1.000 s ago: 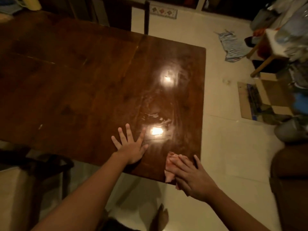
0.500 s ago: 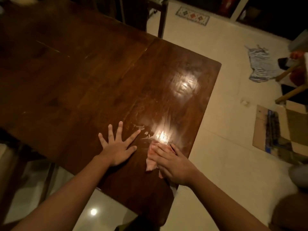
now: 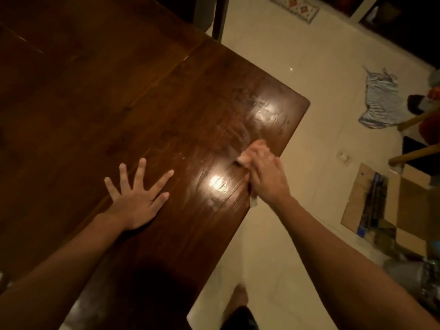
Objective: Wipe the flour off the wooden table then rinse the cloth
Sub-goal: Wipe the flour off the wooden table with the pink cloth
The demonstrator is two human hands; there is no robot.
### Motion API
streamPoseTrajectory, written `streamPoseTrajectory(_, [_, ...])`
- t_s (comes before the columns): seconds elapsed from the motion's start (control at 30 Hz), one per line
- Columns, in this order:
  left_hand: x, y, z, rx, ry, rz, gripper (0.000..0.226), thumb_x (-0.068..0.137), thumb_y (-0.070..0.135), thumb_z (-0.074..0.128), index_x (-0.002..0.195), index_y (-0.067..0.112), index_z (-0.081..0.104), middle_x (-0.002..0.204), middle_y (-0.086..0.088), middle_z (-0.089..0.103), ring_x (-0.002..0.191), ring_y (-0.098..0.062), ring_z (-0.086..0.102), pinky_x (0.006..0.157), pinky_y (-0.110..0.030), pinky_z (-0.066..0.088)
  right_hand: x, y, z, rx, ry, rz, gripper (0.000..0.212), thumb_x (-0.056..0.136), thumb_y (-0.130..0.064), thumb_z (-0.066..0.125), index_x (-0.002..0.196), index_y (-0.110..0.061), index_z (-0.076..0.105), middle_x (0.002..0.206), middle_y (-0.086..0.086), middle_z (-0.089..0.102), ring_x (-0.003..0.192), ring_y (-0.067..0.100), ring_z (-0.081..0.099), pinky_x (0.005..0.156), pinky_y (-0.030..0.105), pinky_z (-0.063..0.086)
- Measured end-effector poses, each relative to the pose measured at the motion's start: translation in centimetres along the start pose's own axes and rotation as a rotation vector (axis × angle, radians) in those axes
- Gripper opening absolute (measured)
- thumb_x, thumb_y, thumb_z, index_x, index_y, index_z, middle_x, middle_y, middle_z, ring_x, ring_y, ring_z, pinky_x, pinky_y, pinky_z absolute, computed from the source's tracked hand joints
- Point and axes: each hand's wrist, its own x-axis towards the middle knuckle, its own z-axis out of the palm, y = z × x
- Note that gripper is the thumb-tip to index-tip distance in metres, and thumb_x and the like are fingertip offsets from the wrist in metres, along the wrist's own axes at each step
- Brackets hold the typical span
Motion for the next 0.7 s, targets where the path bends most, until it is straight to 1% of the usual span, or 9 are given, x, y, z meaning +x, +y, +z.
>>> streamPoseTrajectory(0.1, [1.0,2.8,0.0,-0.054,0.02,-0.027,0.057,0.094,0.068,0.008,0.137,0.063,-0.029,0.148,-0.009,-0.05,0.138,-0.039,-0.041,0.109,-0.071,-0.017,-3.4,0.6,0.7,-0.041,-0.204,-0.511,0.055,0.097,-0.023,0.046,0.151,-0.03,0.038,0.162,-0.004,0.029,0.153,0.016,0.016,0.124,0.038,0.006])
streamPoseTrajectory(0.17, [2.2,5.4,-0.3,-0.082,0.04,-0.031,0.059,0.096,0.066,0.009,0.138,0.059,-0.031,0.149,-0.01,-0.048,0.14,-0.035,-0.039,0.109,-0.07,-0.018,-2.4,3.7,-0.4,-0.08,-0.263,-0.677,0.055,0.099,-0.027,0.046,0.152,-0.033,0.035,0.163,-0.008,0.026,0.153,0.009,0.012,0.124,0.037,0.003])
streamPoseTrajectory(0.23, [3.7,7.7,-0.9,-0.08,0.065,-0.025,0.06,0.097,0.064,0.009,0.14,0.055,-0.032,0.151,-0.008,-0.047,0.141,-0.032,-0.038,0.109,-0.069,-0.018,0.8,7.9,-1.4,-0.057,-0.178,-0.614,0.053,0.096,-0.028,0.046,0.148,-0.037,0.04,0.159,-0.01,0.034,0.15,0.004,0.019,0.121,0.041,0.01])
streamPoseTrajectory(0.33, [6.2,11.5,-1.8,-0.104,0.101,-0.08,0.059,0.097,0.064,0.008,0.141,0.054,-0.031,0.152,-0.004,-0.045,0.142,-0.032,-0.036,0.108,-0.069,-0.018,8.1,14.6,-4.0,0.041,0.018,-0.172,0.049,0.095,-0.032,0.037,0.143,-0.037,0.044,0.159,-0.007,0.035,0.148,0.012,0.026,0.116,0.048,0.019])
streamPoseTrajectory(0.4, [7.9,14.2,-2.7,-0.125,0.124,-0.132,0.058,0.097,0.065,0.007,0.141,0.056,-0.03,0.153,-0.003,-0.044,0.143,-0.033,-0.034,0.107,-0.069,-0.017,11.8,16.2,-5.0,0.045,0.076,0.001,0.049,0.095,-0.028,0.035,0.144,-0.028,0.045,0.158,-0.001,0.037,0.148,0.02,0.028,0.116,0.053,0.025])
streamPoseTrajectory(0.43, [8.7,15.4,-3.2,-0.154,0.126,-0.168,0.058,0.097,0.066,0.008,0.141,0.057,-0.029,0.154,-0.003,-0.043,0.143,-0.034,-0.033,0.107,-0.069,-0.017,12.6,15.9,-5.2,0.036,0.079,-0.025,0.049,0.094,-0.026,0.037,0.142,-0.024,0.047,0.155,0.003,0.04,0.146,0.026,0.031,0.114,0.053,0.029])
streamPoseTrajectory(0.5, [10.1,17.3,-4.4,-0.21,0.147,-0.234,0.058,0.096,0.068,0.008,0.141,0.059,-0.028,0.155,-0.003,-0.041,0.144,-0.035,-0.033,0.107,-0.07,-0.017,12.7,15.1,-5.3,0.002,0.01,-0.272,0.05,0.092,-0.022,0.04,0.142,-0.021,0.048,0.152,0.007,0.043,0.143,0.033,0.035,0.113,0.053,0.031])
streamPoseTrajectory(0.6, [11.8,18.9,-6.0,-0.255,0.141,-0.292,0.057,0.096,0.069,0.009,0.14,0.061,-0.027,0.156,-0.004,-0.04,0.143,-0.037,-0.033,0.108,-0.071,-0.016,11.2,15.4,-5.7,-0.098,-0.262,-0.671,0.058,0.098,-0.03,0.032,0.155,-0.031,0.027,0.166,-0.005,0.017,0.154,0.018,0.01,0.124,0.038,0.01])
streamPoseTrajectory(0.7, [13.6,19.3,-7.7,-0.296,0.136,-0.313,0.057,0.094,0.073,0.012,0.138,0.066,-0.023,0.156,-0.003,-0.039,0.144,-0.036,-0.032,0.109,-0.071,-0.015,13.9,16.9,-6.8,-0.11,-0.311,-0.787,0.058,0.101,-0.036,0.03,0.157,-0.038,0.016,0.166,-0.015,0.008,0.153,0.006,0.001,0.121,0.031,0.002])
